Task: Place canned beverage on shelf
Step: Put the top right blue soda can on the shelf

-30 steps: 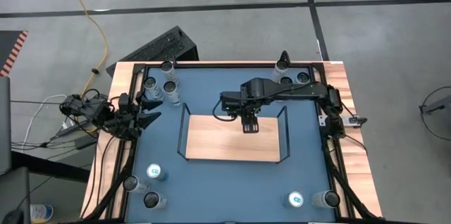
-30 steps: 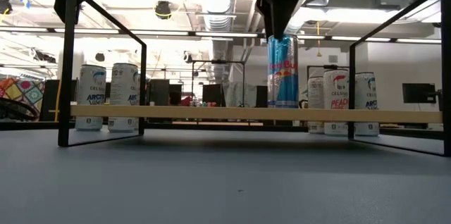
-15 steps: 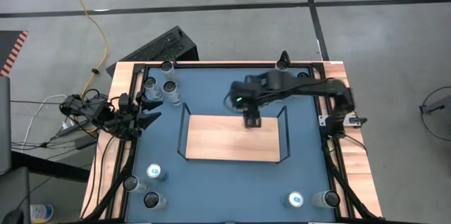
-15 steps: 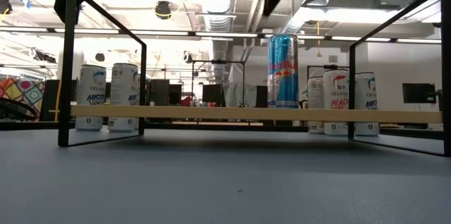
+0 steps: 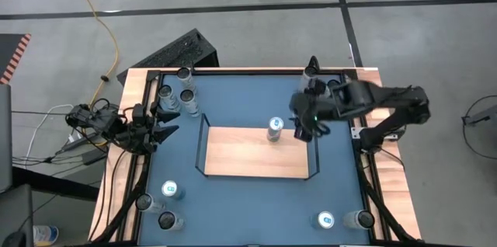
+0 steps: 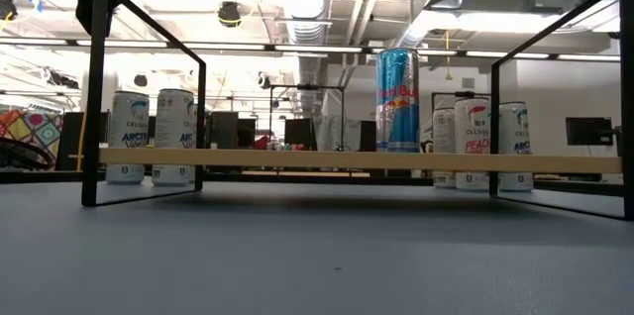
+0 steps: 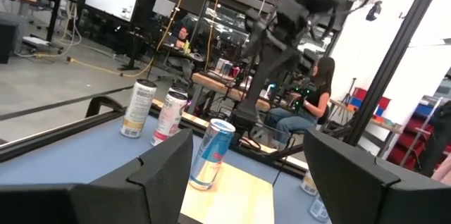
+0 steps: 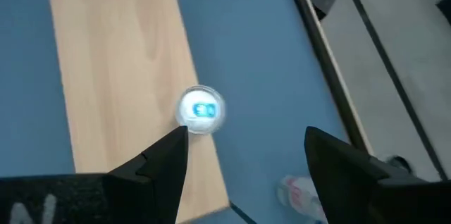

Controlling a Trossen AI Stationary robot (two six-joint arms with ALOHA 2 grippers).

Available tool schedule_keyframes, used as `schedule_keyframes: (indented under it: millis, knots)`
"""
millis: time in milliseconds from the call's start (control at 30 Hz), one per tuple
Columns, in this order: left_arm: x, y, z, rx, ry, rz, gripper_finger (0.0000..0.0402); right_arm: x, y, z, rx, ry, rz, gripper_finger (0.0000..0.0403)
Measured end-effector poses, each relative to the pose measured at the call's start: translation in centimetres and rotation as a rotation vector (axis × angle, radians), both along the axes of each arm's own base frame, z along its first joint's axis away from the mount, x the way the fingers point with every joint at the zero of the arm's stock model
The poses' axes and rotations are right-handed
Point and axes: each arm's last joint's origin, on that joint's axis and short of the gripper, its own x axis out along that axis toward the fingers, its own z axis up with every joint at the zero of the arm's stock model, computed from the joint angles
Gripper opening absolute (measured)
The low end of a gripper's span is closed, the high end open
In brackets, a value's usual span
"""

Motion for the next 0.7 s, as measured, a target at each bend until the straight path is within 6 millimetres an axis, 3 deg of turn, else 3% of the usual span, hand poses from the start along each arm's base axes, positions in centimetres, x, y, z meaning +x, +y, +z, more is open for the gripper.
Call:
schedule_keyframes:
  millis: [100,300,700]
  knots:
    - [0.0,0.0,0.0,0.007,0.001,0.002,0.0256,0.0,0.4,-2.5,0.004,-0.053,0.02,0.0266]
    - [0.0,0.0,0.0,0.001,-0.002,-0.005,0.0256,0.4,-1.2,-6.8,0.05,-0.146,-0.009,0.0265]
    - [0.0,0.0,0.0,0.003,0.001,-0.014,0.0256,1.2,-2.1,-10.1,0.061,-0.11,0.01,0.0265]
